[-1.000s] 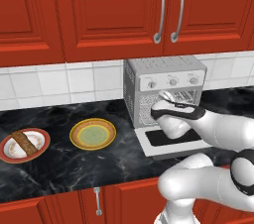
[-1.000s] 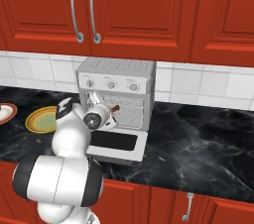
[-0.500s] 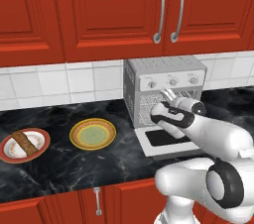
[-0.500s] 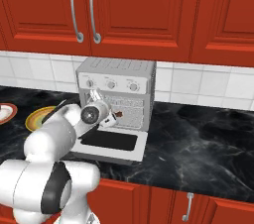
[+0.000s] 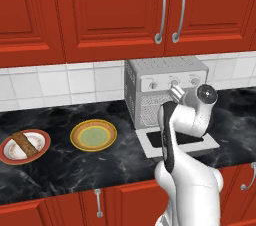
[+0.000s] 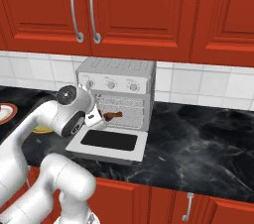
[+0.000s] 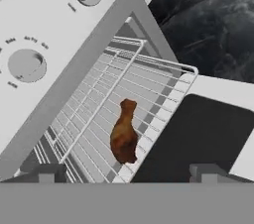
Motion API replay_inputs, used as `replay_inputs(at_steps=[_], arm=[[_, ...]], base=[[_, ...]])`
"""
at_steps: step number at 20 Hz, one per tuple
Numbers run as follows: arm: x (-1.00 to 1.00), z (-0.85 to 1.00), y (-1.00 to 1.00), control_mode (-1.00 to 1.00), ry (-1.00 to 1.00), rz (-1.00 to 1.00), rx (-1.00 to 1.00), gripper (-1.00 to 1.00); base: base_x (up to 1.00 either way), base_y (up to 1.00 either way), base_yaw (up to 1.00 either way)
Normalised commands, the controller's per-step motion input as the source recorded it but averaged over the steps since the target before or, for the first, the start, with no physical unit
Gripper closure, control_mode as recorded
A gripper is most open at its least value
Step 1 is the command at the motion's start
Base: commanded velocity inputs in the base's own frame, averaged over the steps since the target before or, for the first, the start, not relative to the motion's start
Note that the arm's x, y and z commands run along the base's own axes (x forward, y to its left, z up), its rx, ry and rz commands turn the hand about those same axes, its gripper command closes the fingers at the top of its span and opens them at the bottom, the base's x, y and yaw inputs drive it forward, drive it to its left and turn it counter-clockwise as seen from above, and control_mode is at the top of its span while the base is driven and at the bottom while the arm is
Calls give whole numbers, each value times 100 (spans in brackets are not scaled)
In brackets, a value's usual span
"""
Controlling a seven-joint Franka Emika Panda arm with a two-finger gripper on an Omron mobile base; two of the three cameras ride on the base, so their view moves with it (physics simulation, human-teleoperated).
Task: Open the toaster oven door. Place the baguette on the top rack in the toaster oven and place the chicken drumstick on the bottom rack.
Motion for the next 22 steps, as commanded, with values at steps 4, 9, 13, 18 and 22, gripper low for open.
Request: replay_inputs(at_steps=[4,9,13,18,22], arm=[[-90,23,0,-100,32,0,-11,-100],[-91,1,0,-100,16,12,-13,-100],[-46,0,-2,-100,2,30,-15,-100],[0,0,-40,-100,-7,55,-11,-100],[0,-26,-11,-100,-2,51,-1,-100]], base=[[0,0,0],[0,0,0],[0,0,0],[0,0,0],[0,0,0]])
